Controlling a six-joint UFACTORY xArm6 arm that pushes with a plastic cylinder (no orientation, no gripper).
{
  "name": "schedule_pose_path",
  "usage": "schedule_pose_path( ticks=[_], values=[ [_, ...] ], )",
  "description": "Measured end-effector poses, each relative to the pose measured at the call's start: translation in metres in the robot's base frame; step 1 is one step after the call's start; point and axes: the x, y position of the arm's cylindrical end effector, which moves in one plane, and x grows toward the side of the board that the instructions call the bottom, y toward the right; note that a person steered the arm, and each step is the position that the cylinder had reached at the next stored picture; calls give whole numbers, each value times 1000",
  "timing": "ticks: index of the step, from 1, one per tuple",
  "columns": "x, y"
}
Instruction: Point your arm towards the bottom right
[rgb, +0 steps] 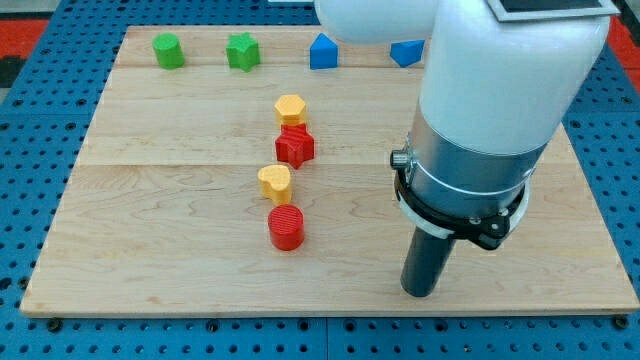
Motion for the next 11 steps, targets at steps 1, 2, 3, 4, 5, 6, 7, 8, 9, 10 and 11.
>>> schedule_pose_path(
  ticks=[1,2,3,4,5,6,7,8,9,10,11],
  values=[
    [0,0],
    [0,0],
    [0,0],
    [-7,-7],
    [-8,-7],
    [-10,-7],
    [-11,-7],
    [-11,-7],
    [-11,-7],
    [-11,-6],
    [-11,-6]
  ],
)
